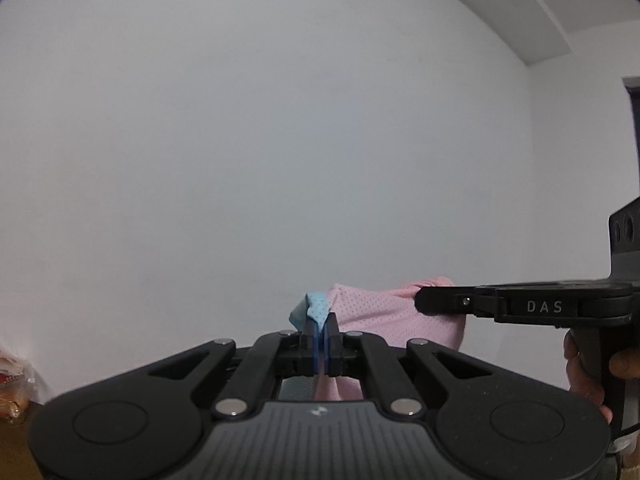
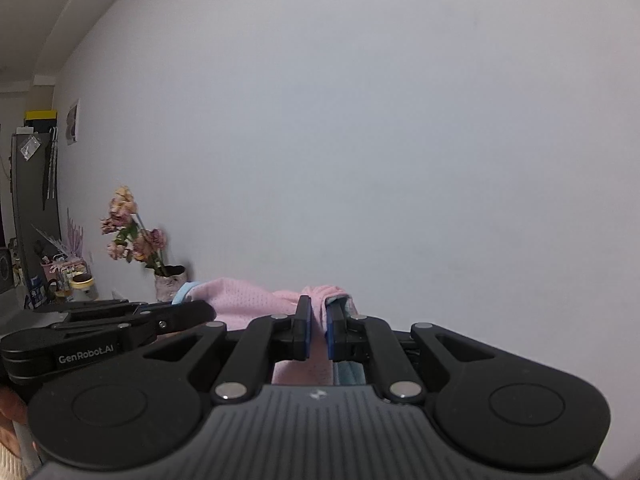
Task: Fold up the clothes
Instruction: 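Pull the pink-blue shirt off the pile and drop it flat on the table, then grasp the shirt hem with both grippers and lift it up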
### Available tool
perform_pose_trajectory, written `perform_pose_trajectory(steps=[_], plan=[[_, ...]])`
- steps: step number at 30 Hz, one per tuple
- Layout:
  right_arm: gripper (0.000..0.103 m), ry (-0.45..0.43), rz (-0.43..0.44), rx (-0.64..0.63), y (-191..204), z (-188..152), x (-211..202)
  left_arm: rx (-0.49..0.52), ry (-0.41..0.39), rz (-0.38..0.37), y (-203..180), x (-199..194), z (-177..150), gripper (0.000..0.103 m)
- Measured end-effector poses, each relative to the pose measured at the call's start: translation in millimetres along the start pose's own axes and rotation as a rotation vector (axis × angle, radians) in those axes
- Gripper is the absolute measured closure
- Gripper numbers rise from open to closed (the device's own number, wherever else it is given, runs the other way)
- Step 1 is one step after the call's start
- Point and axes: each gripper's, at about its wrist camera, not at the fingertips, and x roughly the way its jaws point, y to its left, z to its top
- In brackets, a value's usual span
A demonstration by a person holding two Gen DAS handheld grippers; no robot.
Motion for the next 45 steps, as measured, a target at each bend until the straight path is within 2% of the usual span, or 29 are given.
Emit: perform_pose_trajectory(steps=[2, 5, 8, 11, 12, 13, 14, 15, 16, 18, 19, 20, 22, 25, 27, 29, 32, 34, 39, 42, 45], plan=[[0.096, 0.011, -0.004, -0.006, 5.6, 0.1, -20.5, 0.015, 0.041, -0.005, -8.1, -6.1, -8.5, 0.102], [0.096, 0.059, -0.016, -0.012, 11.1, -11.1, -29.7, 0.029, 0.116, -0.009, -12.5, -1.6, -28.0, 0.101], [0.096, 0.148, -0.025, 0.003, 8.7, -33.5, -11.7, 0.049, 0.185, 0.009, -12.5, 15.6, -58.1, 0.101], [0.096, 0.249, -0.02, 0.041, -4.8, -72.9, 30.8, 0.047, 0.267, 0.011, -4.6, 41.8, -97.7, 0.101], [0.095, 0.281, -0.016, 0.065, -10.9, -88.5, 46.9, 0.032, 0.31, 0.014, 2.2, 54.7, -116.3, 0.098], [0.087, 0.303, -0.017, 0.099, -18.4, -108.4, 60.5, 0.012, 0.354, 0.017, 10.3, 68.0, -136.1, 0.088], [0.077, 0.321, -0.019, 0.135, -26.2, -129.5, 73.6, 0.001, 0.401, 0.027, 20.5, 81.6, -161.6, 0.072], [0.031, 0.332, -0.027, 0.178, -35.5, -154.5, 90.1, -0.008, 0.449, 0.039, 31.3, 95.3, -188.3, 0.032], [0.0, 0.353, -0.042, 0.223, -45.7, -185.2, 109.6, -0.026, 0.499, 0.089, 53.7, 106.1, -228.0, 0.024], [0.009, 0.448, -0.08, 0.276, -61.7, -248.6, 132.6, -0.07, 0.574, 0.199, 80.0, 110.3, -282.5, 0.035], [0.014, 0.499, -0.1, 0.3, -69.4, -280.2, 143.1, -0.103, 0.617, 0.242, 94.6, 107.5, -308.0, 0.036], [0.017, 0.521, -0.103, 0.307, -70.8, -304.4, 144.5, -0.133, 0.635, 0.242, 99.9, 98.1, -322.5, 0.036], [0.018, 0.531, -0.094, 0.29, -70.7, -343.4, 134.3, -0.162, 0.658, 0.207, 109.8, 80.2, -349.4, 0.036], [0.018, 0.516, -0.076, 0.179, -46.6, -388.3, 109.8, -0.085, 0.666, 0.135, 88.5, 69.2, -390.2, 0.035], [0.018, 0.524, -0.046, 0.107, -29.8, -412.6, 97.2, -0.025, 0.657, 0.063, 69.7, 51.6, -395.1, 0.034], [0.018, 0.533, -0.009, 0.038, -19.6, -433.0, 82.1, 0.034, 0.649, -0.009, 59.2, 45.9, -395.3, 0.034], [0.02, 0.56, -0.06, 0.023, -17.0, -454.9, 69.7, 0.114, 0.635, -0.049, 31.1, 58.7, -394.6, 0.033], [0.028, 0.563, -0.094, 0.099, -29.3, -462.7, 65.1, 0.108, 0.649, -0.04, 23.4, 78.7, -405.2, 0.033], [0.033, 0.489, -0.073, 0.329, -62.1, -476.4, 62.9, 0.062, 0.661, 0.025, 25.9, 99.2, -408.9, 0.033], [0.034, 0.489, -0.075, 0.358, -67.1, -483.1, 71.8, 0.099, 0.673, 0.096, 25.2, 91.9, -412.1, 0.033], [0.035, 0.483, -0.098, 0.304, -58.3, -483.1, 77.9, 0.123, 0.664, 0.104, 23.6, 88.7, -412.5, 0.033]])
